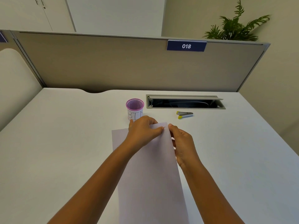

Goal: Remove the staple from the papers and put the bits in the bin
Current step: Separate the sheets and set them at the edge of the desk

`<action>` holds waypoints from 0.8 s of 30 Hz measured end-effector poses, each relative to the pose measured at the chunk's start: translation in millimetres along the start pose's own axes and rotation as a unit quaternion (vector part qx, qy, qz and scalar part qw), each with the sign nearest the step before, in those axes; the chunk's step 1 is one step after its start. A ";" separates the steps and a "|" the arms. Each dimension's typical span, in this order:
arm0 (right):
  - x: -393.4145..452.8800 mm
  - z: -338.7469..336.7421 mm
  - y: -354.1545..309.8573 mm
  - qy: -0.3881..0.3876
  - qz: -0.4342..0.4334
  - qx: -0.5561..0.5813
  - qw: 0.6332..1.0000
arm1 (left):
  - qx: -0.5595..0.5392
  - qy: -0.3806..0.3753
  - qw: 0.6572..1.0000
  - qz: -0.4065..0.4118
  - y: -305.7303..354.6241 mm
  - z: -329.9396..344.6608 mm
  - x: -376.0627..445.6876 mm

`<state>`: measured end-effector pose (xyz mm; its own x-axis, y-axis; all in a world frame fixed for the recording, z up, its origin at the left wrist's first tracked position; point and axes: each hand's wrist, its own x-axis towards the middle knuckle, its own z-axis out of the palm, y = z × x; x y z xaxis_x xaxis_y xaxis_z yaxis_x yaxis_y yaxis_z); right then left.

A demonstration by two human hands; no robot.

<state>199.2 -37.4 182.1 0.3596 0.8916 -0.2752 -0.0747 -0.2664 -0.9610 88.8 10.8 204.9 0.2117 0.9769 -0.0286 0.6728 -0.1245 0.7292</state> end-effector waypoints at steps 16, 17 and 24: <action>-0.3 2.0 -0.7 0.019 -0.043 -0.026 0.999 | 0.000 0.000 1.000 -0.001 -7.3 1.3 3.8; -0.1 2.0 -0.8 0.016 -0.038 -0.023 0.999 | -0.001 -0.003 1.000 -0.003 -7.8 1.4 4.1; -4.0 -27.7 4.8 -0.086 0.057 -0.072 0.992 | -0.089 0.026 0.995 0.034 -13.6 -16.1 1.4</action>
<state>223.2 -52.4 179.4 0.1924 0.8987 -0.3940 0.0317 -0.4070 -0.9129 68.6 16.7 205.9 0.2134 0.9753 0.0571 0.5204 -0.1630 0.8382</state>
